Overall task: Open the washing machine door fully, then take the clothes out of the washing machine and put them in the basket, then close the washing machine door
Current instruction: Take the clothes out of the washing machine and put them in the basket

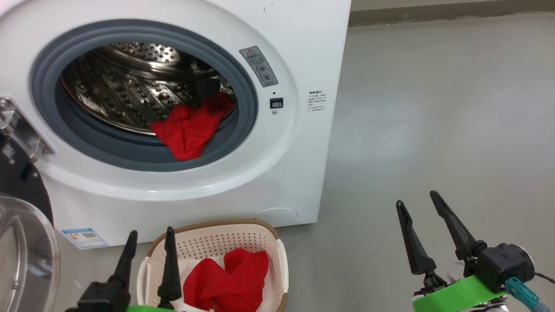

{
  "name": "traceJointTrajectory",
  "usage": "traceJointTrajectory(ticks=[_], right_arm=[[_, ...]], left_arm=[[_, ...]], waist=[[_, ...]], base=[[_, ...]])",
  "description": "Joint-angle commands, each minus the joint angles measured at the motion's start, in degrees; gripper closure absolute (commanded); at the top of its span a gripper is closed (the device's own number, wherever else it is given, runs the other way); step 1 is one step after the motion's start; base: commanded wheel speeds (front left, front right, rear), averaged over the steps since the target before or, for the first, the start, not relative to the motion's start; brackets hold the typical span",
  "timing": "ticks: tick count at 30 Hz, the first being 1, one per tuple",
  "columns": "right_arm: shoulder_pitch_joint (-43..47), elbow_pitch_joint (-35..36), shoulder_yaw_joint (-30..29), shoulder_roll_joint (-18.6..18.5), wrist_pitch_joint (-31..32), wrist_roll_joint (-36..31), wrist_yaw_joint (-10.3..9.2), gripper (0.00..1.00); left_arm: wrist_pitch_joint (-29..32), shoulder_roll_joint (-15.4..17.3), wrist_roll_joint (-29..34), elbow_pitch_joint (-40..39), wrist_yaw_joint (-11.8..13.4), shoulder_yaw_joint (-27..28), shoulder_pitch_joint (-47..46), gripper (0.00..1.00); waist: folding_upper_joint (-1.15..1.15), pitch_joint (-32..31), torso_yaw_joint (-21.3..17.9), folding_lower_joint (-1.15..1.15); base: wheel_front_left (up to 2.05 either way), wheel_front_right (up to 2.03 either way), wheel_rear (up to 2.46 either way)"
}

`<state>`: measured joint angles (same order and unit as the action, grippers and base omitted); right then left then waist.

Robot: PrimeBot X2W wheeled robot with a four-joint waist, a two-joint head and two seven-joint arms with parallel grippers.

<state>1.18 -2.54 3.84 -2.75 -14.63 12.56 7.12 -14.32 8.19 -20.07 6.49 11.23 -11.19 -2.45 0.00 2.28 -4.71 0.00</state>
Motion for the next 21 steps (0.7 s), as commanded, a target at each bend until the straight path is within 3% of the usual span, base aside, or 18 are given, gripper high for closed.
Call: traceJointTrajectory(ticks=[1,11,21], right_arm=[[-0.4,1.7,1.0,-0.1,-0.4,0.1,0.36,0.00],[1.5,1.8,1.5,-0.1,-0.4,0.5,0.36,0.00],[1.5,1.7,1.7,-0.1,-0.4,0.5,0.36,0.00]], left_arm=[[-0.7,0.6,0.1,-2.2,0.7,2.0,-0.3,0.00],[0.3,0.4,0.0,-6.0,2.5,1.9,3.4,0.00],[0.8,0.6,-0.2,-6.6,2.8,1.3,4.1,0.00]], waist=[[0.00,-0.6,0.0,0.00],[0.00,-2.3,-0.2,0.00],[0.00,-2.7,-0.2,0.00]], base=[[0.00,0.00,0.00],[0.00,0.00,0.00],[0.00,0.00,0.00]])
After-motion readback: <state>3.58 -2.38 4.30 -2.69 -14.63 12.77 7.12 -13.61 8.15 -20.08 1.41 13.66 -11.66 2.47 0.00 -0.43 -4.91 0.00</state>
